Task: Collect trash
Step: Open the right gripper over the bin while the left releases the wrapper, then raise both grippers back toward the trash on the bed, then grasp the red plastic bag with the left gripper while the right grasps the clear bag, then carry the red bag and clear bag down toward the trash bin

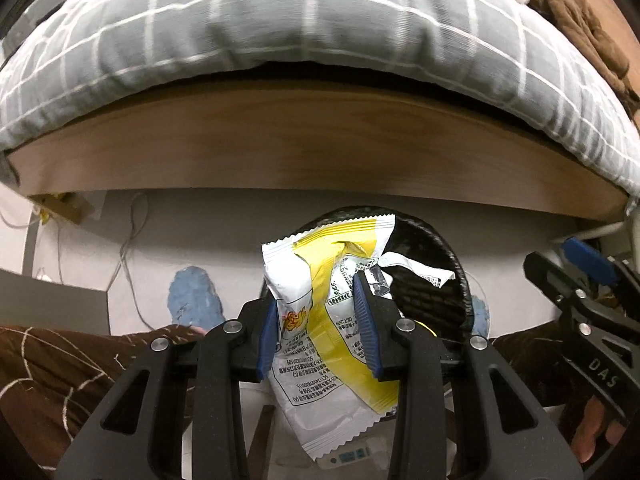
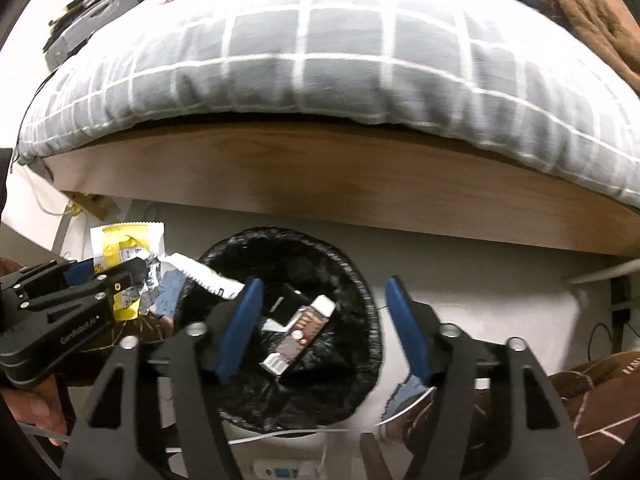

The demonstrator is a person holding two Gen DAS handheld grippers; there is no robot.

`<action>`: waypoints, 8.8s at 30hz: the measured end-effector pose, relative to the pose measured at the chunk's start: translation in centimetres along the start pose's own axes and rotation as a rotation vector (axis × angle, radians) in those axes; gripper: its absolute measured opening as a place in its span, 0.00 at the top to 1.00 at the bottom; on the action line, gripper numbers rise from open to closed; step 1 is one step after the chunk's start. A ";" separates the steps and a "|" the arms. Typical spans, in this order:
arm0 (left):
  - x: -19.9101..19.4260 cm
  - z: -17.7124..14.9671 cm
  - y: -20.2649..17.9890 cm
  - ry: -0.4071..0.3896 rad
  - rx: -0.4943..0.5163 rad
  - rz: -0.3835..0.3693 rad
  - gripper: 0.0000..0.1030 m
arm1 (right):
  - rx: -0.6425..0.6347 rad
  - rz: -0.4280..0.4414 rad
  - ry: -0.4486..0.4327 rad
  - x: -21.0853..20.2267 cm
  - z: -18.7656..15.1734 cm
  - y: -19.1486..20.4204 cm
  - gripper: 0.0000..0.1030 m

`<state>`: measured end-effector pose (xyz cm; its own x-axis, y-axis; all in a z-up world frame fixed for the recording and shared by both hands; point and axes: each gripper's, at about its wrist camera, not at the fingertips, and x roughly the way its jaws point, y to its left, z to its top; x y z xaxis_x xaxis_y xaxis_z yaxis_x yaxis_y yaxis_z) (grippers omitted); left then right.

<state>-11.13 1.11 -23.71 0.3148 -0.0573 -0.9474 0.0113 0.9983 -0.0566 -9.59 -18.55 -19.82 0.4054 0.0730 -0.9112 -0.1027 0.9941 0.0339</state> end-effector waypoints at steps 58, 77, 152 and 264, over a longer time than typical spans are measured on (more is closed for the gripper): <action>-13.7 3.1 -3.4 -0.298 0.036 -0.031 0.06 | 0.062 -0.077 -0.319 -13.1 4.3 -4.5 0.07; -16.0 9.6 -1.3 -0.374 0.005 -0.029 0.06 | 0.039 -0.084 -0.368 -14.0 10.7 -4.7 0.07; 0.1 35.2 0.8 -0.323 0.023 0.043 0.40 | 0.061 -0.054 -0.244 4.3 29.3 -10.9 0.39; -15.7 10.8 -2.8 -0.432 0.048 -0.129 0.40 | 0.062 0.028 -0.464 -14.9 12.2 -5.8 0.40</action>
<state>-5.84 -0.75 -5.22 0.6753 -0.1832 -0.7144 0.1174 0.9830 -0.1412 -3.95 -24.42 -1.46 0.7682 0.1134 -0.6301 -0.0702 0.9932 0.0932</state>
